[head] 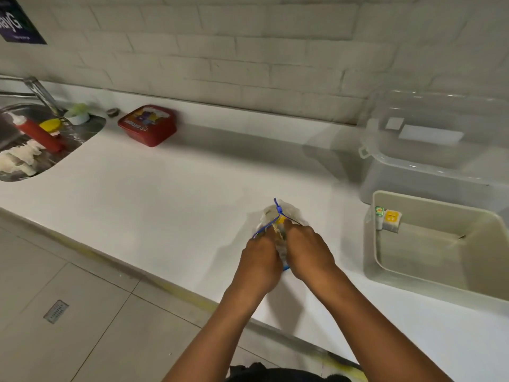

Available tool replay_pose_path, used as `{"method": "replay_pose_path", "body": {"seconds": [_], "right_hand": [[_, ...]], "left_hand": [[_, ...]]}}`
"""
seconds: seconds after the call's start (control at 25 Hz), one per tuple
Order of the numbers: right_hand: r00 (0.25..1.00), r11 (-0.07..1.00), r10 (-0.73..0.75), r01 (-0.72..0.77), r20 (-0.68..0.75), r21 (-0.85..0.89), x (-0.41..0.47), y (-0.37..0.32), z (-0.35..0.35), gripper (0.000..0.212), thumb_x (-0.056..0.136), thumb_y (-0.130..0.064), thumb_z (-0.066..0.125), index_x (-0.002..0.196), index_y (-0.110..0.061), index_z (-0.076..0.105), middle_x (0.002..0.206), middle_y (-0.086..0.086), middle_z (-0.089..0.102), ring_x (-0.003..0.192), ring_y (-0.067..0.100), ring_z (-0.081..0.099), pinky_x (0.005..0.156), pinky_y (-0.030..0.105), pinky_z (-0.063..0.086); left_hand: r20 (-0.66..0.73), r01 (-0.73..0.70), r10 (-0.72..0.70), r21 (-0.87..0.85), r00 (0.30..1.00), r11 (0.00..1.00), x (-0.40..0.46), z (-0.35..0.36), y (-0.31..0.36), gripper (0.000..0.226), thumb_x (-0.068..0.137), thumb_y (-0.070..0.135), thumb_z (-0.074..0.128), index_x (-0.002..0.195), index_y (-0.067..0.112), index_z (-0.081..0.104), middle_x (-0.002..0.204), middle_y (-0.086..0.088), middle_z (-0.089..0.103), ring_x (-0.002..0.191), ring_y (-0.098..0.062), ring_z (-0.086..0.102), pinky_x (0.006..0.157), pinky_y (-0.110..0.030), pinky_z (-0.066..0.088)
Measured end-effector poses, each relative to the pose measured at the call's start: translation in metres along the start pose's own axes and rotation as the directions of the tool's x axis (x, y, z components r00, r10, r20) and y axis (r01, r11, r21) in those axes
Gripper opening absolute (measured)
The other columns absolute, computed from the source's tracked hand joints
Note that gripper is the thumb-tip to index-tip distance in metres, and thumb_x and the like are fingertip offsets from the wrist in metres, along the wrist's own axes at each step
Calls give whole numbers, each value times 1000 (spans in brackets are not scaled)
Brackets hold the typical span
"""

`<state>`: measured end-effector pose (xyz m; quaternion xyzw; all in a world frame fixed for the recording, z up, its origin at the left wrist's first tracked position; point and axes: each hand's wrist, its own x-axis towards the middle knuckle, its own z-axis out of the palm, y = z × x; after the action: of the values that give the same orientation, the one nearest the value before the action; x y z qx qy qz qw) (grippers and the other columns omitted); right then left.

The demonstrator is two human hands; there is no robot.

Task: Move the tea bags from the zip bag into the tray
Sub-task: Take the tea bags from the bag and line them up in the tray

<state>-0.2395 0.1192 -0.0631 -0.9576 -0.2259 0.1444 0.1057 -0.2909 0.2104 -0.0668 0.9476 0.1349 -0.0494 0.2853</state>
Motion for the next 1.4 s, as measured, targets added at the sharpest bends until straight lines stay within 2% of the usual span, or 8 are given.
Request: {"method": "replay_pose_path", "body": {"seconds": [0.12, 0.32, 0.48, 0.68, 0.76, 0.92, 1.08, 1.4], "right_hand": [[997, 997, -60, 61, -46, 36, 10, -7, 8, 15, 90, -10, 48, 94, -8, 62, 89, 5, 67, 65, 11, 59, 55, 19, 43], [988, 989, 28, -5, -152, 146, 26, -7, 27, 14, 87, -12, 50, 85, -14, 64, 86, -2, 66, 79, 18, 62, 64, 24, 45], [978, 980, 45, -4, -204, 197, 23, -8, 23, 18, 90, -12, 49, 74, -18, 51, 72, -1, 52, 66, 21, 47, 54, 28, 30], [905, 937, 70, 84, -421, 338, 2, -3, 20, 10, 90, -16, 55, 83, -14, 62, 74, 0, 66, 67, 23, 59, 63, 33, 50], [905, 899, 116, 80, -410, 431, -1, 0, 16, 7, 92, -18, 56, 92, -16, 64, 80, -1, 69, 74, 21, 64, 69, 32, 53], [947, 789, 124, 86, -296, 608, 0, 4, 8, 16, 92, -11, 58, 95, -23, 68, 76, -15, 69, 71, 3, 64, 68, 15, 49], [965, 610, 168, 60, -203, 790, -1, 7, 8, 17, 90, -13, 63, 94, -27, 72, 82, -9, 75, 76, 7, 70, 74, 25, 56], [996, 221, 59, 55, -70, 974, -9, 15, 1, 31, 91, 6, 56, 111, -12, 70, 98, 8, 76, 84, 22, 71, 71, 28, 57]], "left_hand": [[-22, -42, 43, 63, 999, 997, 4, -13, -13, 45, 88, 2, 43, 129, 16, 56, 117, -8, 65, 103, -31, 60, 78, -30, 43], [-18, -66, 69, 133, 997, 989, 8, -21, -31, 40, 90, 4, 43, 124, 17, 62, 110, -8, 69, 99, -31, 61, 77, -32, 46], [-103, -77, 79, 20, 992, 997, 12, -24, -39, 40, 93, 5, 46, 124, 19, 67, 104, -11, 73, 99, -31, 62, 83, -36, 50], [-129, -110, 91, -153, 987, 982, 11, -27, -44, 40, 94, 11, 54, 128, 28, 65, 112, -2, 73, 96, -22, 69, 87, -35, 54], [-107, -117, 92, -253, 990, 960, 11, -27, -45, 36, 95, 20, 60, 128, 31, 63, 117, 8, 71, 90, -10, 71, 86, -31, 55], [-74, -111, 90, -359, 993, 927, 14, -25, -46, 31, 91, 25, 66, 119, 36, 67, 107, 11, 70, 77, -4, 71, 81, -29, 56], [-117, -109, 66, -407, 991, 907, 17, -25, -44, 6, 88, 23, 70, 87, 29, 68, 80, 10, 69, 64, -7, 68, 63, -24, 51], [-102, -60, 3, -564, 995, 824, 17, -27, -41, 14, 91, 26, 66, 101, 36, 65, 87, 8, 72, 72, -8, 70, 69, -28, 55]]}}
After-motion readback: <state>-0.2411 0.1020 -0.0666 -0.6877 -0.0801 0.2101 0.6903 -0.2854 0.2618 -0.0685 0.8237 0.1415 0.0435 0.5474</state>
